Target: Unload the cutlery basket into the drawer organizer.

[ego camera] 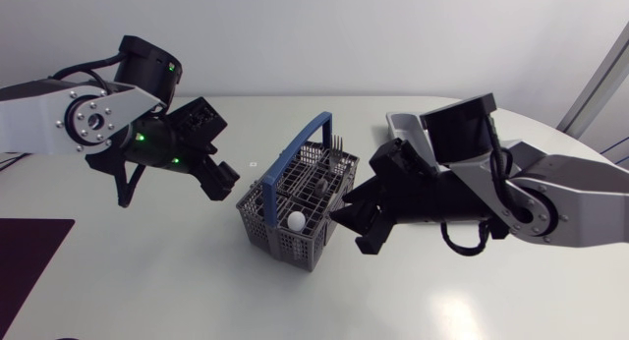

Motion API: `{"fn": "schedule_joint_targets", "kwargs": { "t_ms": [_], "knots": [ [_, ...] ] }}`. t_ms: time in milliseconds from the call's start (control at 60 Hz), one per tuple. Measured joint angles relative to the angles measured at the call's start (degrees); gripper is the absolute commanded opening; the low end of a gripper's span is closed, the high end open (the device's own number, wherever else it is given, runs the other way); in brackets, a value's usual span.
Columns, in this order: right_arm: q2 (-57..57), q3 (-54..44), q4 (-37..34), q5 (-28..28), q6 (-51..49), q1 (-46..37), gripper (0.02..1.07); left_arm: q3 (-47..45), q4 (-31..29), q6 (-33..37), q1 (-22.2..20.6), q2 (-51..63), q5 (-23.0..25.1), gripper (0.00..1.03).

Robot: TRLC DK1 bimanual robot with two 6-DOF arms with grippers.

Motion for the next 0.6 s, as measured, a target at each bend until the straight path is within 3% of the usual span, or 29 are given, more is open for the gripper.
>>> {"fn": "schedule_joint_targets", "kwargs": {
  "t_ms": [233, 450, 600],
  "knots": [
    [3.7, 2.6, 1.6, 0.1, 3.1, 2.4, 0.61, -1.4, 0.0, 0.0, 0.0, -1.2, 0.5, 0.98],
    [5.9, 4.2, 1.8, 1.7, 4.0, 2.7, 0.28, -1.5, 0.0, 0.0, 0.0, -1.3, 0.5, 0.98],
    [5.9, 4.2, 1.8, 1.9, 4.3, 2.7, 0.12, -2.0, 0.1, 0.0, 0.0, -1.3, 0.5, 0.98]
  ]
}}
